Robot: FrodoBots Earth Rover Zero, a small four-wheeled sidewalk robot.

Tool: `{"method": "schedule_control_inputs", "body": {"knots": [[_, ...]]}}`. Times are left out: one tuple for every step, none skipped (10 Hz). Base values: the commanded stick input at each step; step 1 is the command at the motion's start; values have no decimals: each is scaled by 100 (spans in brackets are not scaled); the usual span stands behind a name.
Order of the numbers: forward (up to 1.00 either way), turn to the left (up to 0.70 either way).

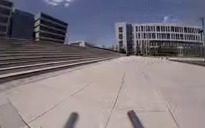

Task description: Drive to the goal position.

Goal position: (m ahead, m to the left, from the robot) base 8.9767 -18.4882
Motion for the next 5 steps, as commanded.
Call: {"method": "schedule_control_inputs", "body": {"knots": [[70,0],[70,0],[70,0],[70,0],[70,0]]}}
